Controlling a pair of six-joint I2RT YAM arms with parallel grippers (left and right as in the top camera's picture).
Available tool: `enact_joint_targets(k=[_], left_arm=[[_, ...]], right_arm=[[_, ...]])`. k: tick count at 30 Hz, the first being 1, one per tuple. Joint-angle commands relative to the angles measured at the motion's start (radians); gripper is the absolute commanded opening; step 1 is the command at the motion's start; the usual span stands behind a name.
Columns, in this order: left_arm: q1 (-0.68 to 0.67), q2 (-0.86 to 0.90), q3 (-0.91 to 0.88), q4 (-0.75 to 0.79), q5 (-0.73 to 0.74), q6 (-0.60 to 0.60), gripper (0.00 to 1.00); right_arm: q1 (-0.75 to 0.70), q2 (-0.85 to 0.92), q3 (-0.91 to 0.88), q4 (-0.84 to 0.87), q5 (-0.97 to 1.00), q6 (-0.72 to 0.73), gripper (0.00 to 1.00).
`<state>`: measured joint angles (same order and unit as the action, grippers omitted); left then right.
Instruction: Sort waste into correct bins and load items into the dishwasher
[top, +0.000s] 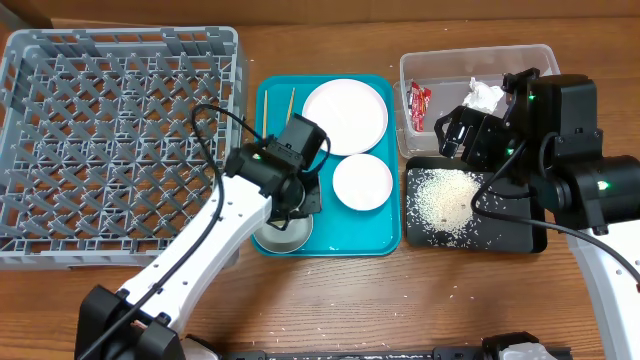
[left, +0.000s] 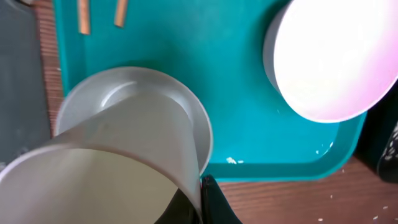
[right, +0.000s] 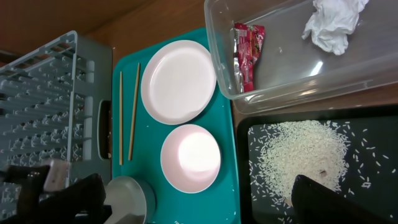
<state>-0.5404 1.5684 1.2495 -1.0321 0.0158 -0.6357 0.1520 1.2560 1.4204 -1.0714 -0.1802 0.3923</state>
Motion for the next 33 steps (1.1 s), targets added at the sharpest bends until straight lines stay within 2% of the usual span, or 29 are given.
enact_joint_targets(k=[1, 3, 4, 5, 6, 8, 12, 17, 22, 24, 29, 33], left_arm=[[-0.045, 0.048, -0.040, -0.004, -0.037, -0.024, 0.04], [-0.048, 0.070, -0.056, -0.002, -0.050, -0.047, 0.08], [-0.048, 0.083, -0.057, -0.001, -0.049, -0.053, 0.15], [-0.048, 0.092, -0.056, 0.002, -0.049, -0.053, 0.25], [-0.046, 0.094, -0.056, 0.005, -0.049, -0.052, 0.43], [-0.035, 0.087, -0.051, 0.006, -0.045, -0.051, 0.60], [0.005, 0.056, 0.019, -0.043, 0.001, 0.003, 0.75], [0.107, -0.012, 0.177, -0.181, 0.018, 0.059, 0.80], [0.266, -0.103, 0.306, -0.297, 0.034, 0.082, 0.83], [0.332, -0.141, 0.325, -0.331, 0.038, 0.077, 0.83], [0.469, -0.235, 0.326, -0.408, 0.040, 0.077, 0.82], [0.514, -0.315, 0.326, -0.443, 0.036, 0.105, 0.81]], right_arm=[[-0.002, 0.003, 0.012, -0.001, -0.009, 0.001, 0.97], [-0.002, 0.003, 0.012, -0.014, -0.010, 0.001, 0.97], [-0.002, 0.003, 0.012, -0.023, -0.013, 0.000, 0.97], [-0.002, 0.003, 0.012, -0.032, -0.021, -0.003, 0.97], [-0.002, 0.003, 0.010, -0.042, -0.039, -0.016, 0.97], [-0.002, 0.003, 0.003, -0.050, -0.093, -0.065, 0.96], [0.019, 0.013, -0.008, -0.072, -0.241, -0.143, 0.87], [0.146, 0.044, -0.008, -0.060, -0.261, -0.185, 0.83], [0.322, 0.116, -0.008, -0.011, -0.254, -0.184, 0.74], [0.395, 0.168, -0.008, 0.016, -0.241, -0.177, 0.67], [0.528, 0.315, -0.008, 0.093, -0.209, -0.126, 0.65], [0.609, 0.441, -0.008, 0.145, -0.125, -0.087, 0.60]])
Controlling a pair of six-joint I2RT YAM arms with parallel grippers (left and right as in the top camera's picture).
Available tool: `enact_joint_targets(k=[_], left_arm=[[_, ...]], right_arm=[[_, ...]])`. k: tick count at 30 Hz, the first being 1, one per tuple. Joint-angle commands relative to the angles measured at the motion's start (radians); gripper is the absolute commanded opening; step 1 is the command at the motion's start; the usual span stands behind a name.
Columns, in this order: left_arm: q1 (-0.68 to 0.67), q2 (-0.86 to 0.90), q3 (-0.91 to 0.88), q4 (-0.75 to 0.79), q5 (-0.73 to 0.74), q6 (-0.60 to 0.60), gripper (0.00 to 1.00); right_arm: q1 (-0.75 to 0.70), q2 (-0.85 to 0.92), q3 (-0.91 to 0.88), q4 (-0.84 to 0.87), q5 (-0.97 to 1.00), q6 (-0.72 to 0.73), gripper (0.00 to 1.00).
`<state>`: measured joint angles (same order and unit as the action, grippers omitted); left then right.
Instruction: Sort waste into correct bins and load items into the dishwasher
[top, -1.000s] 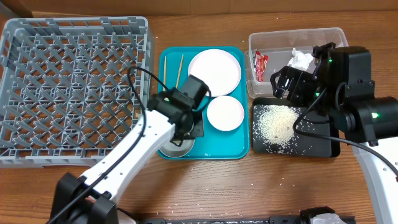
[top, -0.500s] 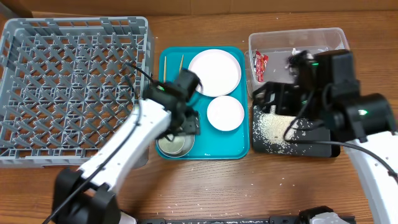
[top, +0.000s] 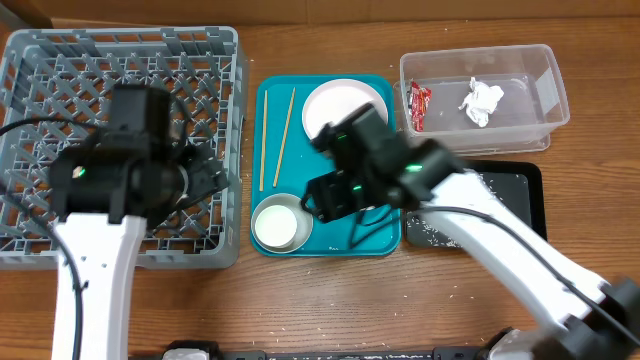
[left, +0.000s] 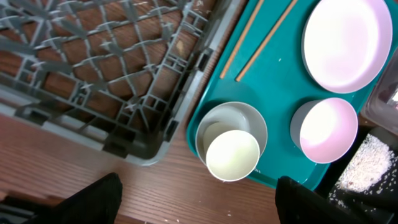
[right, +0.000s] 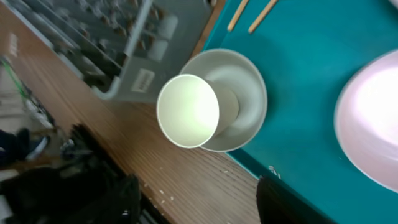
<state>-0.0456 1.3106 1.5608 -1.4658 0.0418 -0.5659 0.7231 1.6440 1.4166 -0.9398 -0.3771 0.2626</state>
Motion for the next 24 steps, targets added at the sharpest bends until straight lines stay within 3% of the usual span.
enact_joint_targets(k=[1, 6, 13, 18, 21, 24], left_arm=[[0.019, -0.085, 0.015, -0.015, 0.007, 0.046, 0.81], [0.019, -0.152, 0.015, -0.040, -0.019, 0.046, 0.83], [0.019, -0.166, 0.004, -0.078, -0.027, 0.047, 0.88], [0.019, -0.156, -0.001, -0.019, -0.013, 0.048, 1.00], [0.019, -0.149, -0.001, 0.143, 0.198, 0.138, 1.00], [0.021, -0.114, -0.001, 0.302, 0.472, 0.178, 1.00]], right_arm=[[0.057, 0.090, -0.004, 0.023, 0.105, 0.058, 0.57], [0.110, 0.210, -0.003, 0.052, 0.119, 0.089, 0.49], [0.113, 0.235, 0.020, 0.061, 0.193, 0.135, 0.07], [0.058, 0.190, 0.100, -0.025, 0.193, 0.135, 0.04], [-0.041, 0.108, 0.174, -0.088, 0.166, 0.113, 0.04], [-0.173, 0.000, 0.214, -0.087, -0.027, -0.004, 0.04]])
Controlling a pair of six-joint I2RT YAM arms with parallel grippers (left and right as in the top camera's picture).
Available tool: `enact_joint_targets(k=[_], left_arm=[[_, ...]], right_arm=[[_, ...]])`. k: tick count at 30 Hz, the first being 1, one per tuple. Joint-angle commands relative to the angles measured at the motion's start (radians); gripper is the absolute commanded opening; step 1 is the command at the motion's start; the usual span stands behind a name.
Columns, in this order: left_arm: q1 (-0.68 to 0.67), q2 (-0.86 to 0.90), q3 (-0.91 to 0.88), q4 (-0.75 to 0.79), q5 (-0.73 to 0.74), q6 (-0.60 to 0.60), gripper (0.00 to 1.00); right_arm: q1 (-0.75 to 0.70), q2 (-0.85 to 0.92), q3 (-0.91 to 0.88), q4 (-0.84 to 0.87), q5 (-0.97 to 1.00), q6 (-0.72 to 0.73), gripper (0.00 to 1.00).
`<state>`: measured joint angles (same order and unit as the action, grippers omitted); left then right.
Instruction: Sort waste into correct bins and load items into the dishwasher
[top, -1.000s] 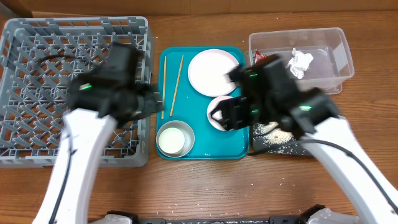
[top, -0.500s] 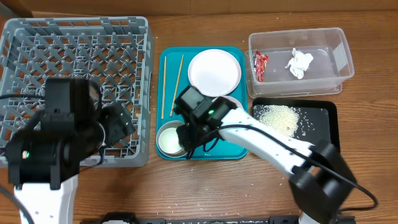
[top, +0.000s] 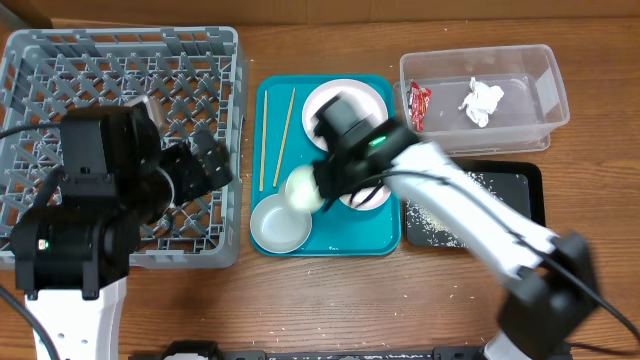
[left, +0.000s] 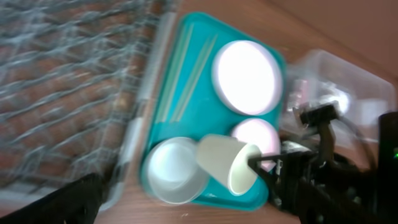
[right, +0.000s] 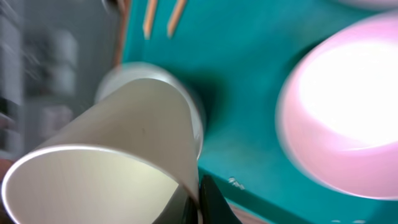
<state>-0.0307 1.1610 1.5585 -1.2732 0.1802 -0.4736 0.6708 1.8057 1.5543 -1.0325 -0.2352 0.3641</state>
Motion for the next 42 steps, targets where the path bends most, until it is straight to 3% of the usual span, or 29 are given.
enact_joint_targets(k=[1, 9, 13, 21, 26, 33, 38, 41, 42], left_arm=[[0.007, 0.048, 0.002, 0.140, 0.399, 0.087, 1.00], [0.009, 0.201, 0.002, 0.345, 1.124, 0.147, 1.00], [-0.010, 0.249, 0.002, 0.354, 1.300, 0.184, 1.00], [-0.111, 0.256, 0.002, 0.355, 1.348, 0.217, 0.99], [-0.148, 0.256, 0.002, 0.355, 1.363, 0.216, 0.81], [-0.130, 0.256, 0.002, 0.355, 1.365, 0.216, 0.79], [-0.125, 0.256, 0.002, 0.356, 1.357, 0.216, 0.60], [-0.125, 0.256, 0.002, 0.355, 1.347, 0.216, 0.59], [-0.125, 0.256, 0.002, 0.355, 1.332, 0.216, 0.58]], right_arm=[[-0.160, -0.190, 0.082, 0.009, -0.232, -0.136, 0.04], [-0.443, -0.337, 0.085, 0.007, -0.871, -0.351, 0.04], [-0.446, -0.342, 0.085, 0.013, -1.058, -0.401, 0.04], [-0.395, -0.340, 0.085, 0.062, -1.064, -0.420, 0.04], [-0.395, -0.340, 0.085, 0.058, -1.014, -0.417, 0.04], [-0.398, -0.340, 0.085, 0.047, -0.997, -0.417, 0.04], [-0.398, -0.340, 0.085, 0.047, -0.997, -0.417, 0.04], [-0.398, -0.340, 0.085, 0.046, -0.997, -0.417, 0.04], [-0.398, -0.341, 0.085, 0.046, -0.997, -0.417, 0.16]])
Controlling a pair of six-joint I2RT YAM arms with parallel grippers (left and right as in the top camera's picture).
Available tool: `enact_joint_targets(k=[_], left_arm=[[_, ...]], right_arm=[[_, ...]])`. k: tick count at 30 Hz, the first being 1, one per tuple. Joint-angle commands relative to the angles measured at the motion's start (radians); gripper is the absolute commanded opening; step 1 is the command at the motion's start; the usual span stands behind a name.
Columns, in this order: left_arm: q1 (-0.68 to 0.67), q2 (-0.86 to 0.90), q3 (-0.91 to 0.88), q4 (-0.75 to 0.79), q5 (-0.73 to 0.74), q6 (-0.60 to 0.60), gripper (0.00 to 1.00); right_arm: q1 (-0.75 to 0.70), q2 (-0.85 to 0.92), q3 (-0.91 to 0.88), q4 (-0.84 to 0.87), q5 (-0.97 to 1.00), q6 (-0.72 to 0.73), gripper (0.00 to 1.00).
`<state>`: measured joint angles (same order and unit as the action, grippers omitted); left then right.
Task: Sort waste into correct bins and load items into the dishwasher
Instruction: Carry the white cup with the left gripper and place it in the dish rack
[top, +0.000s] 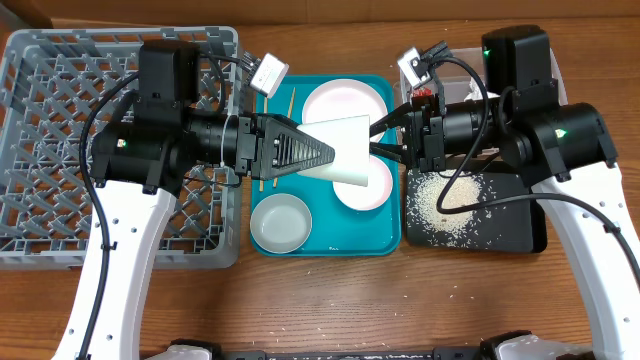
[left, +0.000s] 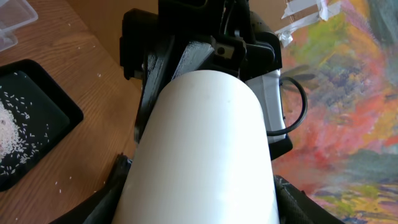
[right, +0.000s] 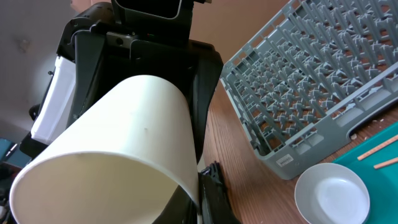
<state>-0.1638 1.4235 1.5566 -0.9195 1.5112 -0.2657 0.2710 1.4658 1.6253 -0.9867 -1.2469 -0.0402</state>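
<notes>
A white paper cup (top: 352, 155) lies on its side in the air above the teal tray (top: 330, 245). My right gripper (top: 385, 140) is shut on its rim, pinching the wall, as the right wrist view shows at the cup (right: 118, 143) and the gripper (right: 208, 186). My left gripper (top: 325, 155) comes from the left, its fingers (left: 119, 180) against both sides of the cup (left: 205, 143). A grey bowl (top: 280, 222) sits on the tray's front left. A white plate (top: 345, 100) and a small white bowl (top: 368, 188) lie further right.
The grey dish rack (top: 60, 100) fills the left of the table. Chopsticks (top: 290, 100) lie on the tray's left. A clear bin (top: 530, 60) with a red wrapper (top: 418, 97) stands back right. In front of it is a black tray with rice (top: 450, 210).
The cup was low over the tray by the grey bowl, held by my right gripper alone. It is now raised and horizontal, and my left gripper has come from over the rack and shut round it.
My left gripper first pinched the cup's rim at the grey bowl. Then the cup stood in the bowl with both grippers off it. After that my right gripper held it by the rim over the tray. Both grippers now hold it above the tray.
</notes>
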Motion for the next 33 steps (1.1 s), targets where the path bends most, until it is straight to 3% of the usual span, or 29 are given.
enact_joint_targets(k=[1, 2, 4, 12, 15, 20, 26, 29, 33], left_arm=[[0.008, -0.006, 0.003, 0.001, -0.014, 0.008, 0.56], [0.009, -0.006, 0.003, 0.001, -0.040, 0.007, 0.55], [0.021, -0.006, 0.004, -0.005, -0.108, -0.004, 0.52], [0.232, -0.029, 0.004, -0.230, -0.497, -0.007, 0.49], [0.355, -0.032, 0.004, -0.357, -0.901, -0.024, 0.49], [0.392, -0.024, 0.002, -0.426, -1.438, -0.140, 0.49], [0.394, -0.011, -0.035, -0.459, -1.606, -0.184, 0.49], [0.417, -0.010, -0.101, -0.447, -1.709, -0.229, 0.56], [0.515, -0.010, -0.255, -0.355, -1.645, -0.228, 0.57]], right_arm=[[0.002, -0.001, 0.014, 0.001, 0.015, -0.012, 0.29], [0.001, -0.002, 0.014, 0.001, 0.016, -0.013, 0.46], [-0.015, -0.005, 0.014, 0.001, 0.016, -0.012, 0.57], [-0.180, -0.048, 0.014, -0.037, 0.054, 0.044, 0.64], [-0.200, -0.053, 0.014, -0.121, 0.217, 0.100, 0.67], [-0.169, -0.048, 0.013, -0.208, 0.481, 0.124, 0.71], [-0.152, -0.048, 0.012, -0.241, 0.513, 0.124, 0.72], [-0.152, -0.048, 0.012, -0.255, 0.513, 0.124, 0.72], [-0.152, -0.048, 0.012, -0.269, 0.513, 0.123, 0.72]])
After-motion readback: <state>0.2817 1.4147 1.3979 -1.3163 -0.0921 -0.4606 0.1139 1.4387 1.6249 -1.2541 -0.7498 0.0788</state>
